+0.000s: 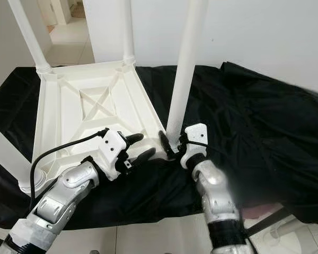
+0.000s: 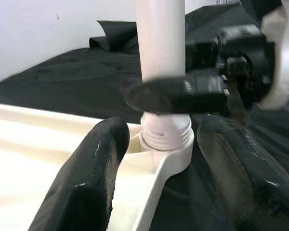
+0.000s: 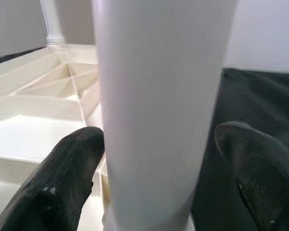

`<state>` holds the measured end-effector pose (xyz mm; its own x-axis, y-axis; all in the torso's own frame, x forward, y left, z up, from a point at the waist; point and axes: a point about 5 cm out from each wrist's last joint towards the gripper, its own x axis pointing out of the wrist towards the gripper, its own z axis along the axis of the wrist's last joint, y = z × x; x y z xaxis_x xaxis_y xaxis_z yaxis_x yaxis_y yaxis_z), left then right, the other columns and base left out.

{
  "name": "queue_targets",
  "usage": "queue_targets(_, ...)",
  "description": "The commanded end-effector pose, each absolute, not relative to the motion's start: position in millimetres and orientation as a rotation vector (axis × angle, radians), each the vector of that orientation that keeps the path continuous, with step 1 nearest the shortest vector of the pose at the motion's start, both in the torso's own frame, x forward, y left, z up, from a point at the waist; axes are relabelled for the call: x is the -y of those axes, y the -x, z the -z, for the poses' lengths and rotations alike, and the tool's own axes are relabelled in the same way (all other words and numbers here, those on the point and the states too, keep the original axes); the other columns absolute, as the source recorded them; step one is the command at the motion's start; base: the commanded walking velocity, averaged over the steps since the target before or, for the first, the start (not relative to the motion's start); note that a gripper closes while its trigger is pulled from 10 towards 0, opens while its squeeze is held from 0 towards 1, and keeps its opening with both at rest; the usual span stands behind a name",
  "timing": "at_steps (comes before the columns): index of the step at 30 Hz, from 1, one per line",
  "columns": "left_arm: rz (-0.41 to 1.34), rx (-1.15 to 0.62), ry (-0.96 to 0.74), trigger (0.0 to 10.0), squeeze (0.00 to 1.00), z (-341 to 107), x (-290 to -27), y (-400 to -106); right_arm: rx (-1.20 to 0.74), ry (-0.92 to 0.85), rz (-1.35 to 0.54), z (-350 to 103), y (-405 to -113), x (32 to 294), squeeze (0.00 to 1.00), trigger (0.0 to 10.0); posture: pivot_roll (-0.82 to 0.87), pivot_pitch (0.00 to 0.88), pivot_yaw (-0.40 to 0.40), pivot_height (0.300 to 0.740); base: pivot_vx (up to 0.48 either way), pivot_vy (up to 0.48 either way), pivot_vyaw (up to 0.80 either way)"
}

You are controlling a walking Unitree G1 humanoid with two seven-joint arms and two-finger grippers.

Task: Building children table

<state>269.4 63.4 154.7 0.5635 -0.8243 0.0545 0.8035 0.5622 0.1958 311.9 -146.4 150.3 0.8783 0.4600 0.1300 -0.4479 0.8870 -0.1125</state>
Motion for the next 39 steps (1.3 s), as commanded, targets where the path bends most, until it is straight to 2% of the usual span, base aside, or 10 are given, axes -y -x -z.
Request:
queue_targets(1, 1.105, 0.099, -0.157, 10.0, 0.0, -148.1, -60.0, -261.6, 0.145, 0.08, -0.514, -147.8, -314.2, 147.3, 0.0, 10.0, -0.07, 0.0, -0.024, 0.74, 0.0, 0.0, 0.0)
queue_targets(14, 1.069, 0.055, -0.119, 10.0, 0.0, -146.5, -59.5, -265.1, 0.093, 0.174, -0.688, -144.2, -333.7, 151.7, 0.0, 10.0, -0.04, 0.0, -0.011, 0.74, 0.0, 0.0, 0.0)
queue_targets(16, 1.068, 0.061, -0.128, 10.0, 0.0, -146.7, -59.3, -264.8, 0.093, 0.191, -0.693, -144.4, -334.7, 154.9, 0.0, 0.7, -0.05, 0.0, -0.01, 0.74, 0.0, 0.0, 0.0)
queue_targets(18, 1.07, 0.067, -0.134, 10.0, 0.0, -146.9, -59.0, -264.4, 0.094, 0.196, -0.691, -144.5, -335.2, 156.6, 0.0, 0.7, -0.05, 0.0, -0.01, 0.74, 0.0, 0.0, 0.0)
queue_targets(19, 1.068, 0.083, -0.149, 10.0, 0.0, -147.4, -58.8, -264.0, 0.094, 0.196, -0.691, -144.6, -335.4, 158.1, 0.0, 0.0, -0.05, 0.0, -0.014, 0.74, 0.0, 0.0, 0.0)
queue_targets(31, 1.002, 0.111, -0.192, 10.0, 0.0, -147.7, -58.8, -266.3, 0.08, 0.168, -0.681, -137.4, -332.9, 165.6, 0.0, 0.0, -0.04, 0.0, -0.031, 0.74, 0.0, 0.0, 0.0)
queue_targets(32, 1.001, 0.11, -0.192, 10.0, 0.0, -147.5, -59.0, -265.9, 0.078, 0.156, -0.66, -136.3, -332.5, 166.1, 0.0, 4.7, -0.04, 0.0, -0.034, 0.74, 0.0, 0.0, 0.0)
queue_targets(33, 1.001, 0.11, -0.192, 10.0, 0.0, -147.5, -59.0, -265.9, 0.078, 0.156, -0.66, -136.3, -332.5, 166.1, 0.0, 4.7, -0.04, 0.0, -0.034, 0.74, 0.0, 0.0, 0.0)
queue_targets(34, 0.998, 0.109, -0.19, 10.0, 0.0, -147.4, -59.7, -265.6, 0.066, 0.138, -0.626, -134.9, -332.5, 165.9, 0.0, 10.0, -0.04, 0.0, -0.035, 0.74, 0.0, 0.0, 0.0)
queue_targets(39, 0.993, 0.081, -0.198, 10.0, 0.0, -142.5, -62.1, -266.8, 0.055, 0.08, -0.474, -132.3, -330.2, 159.1, 0.0, 10.0, -0.04, 0.0, -0.039, 0.74, 0.0, 0.0, 0.0)
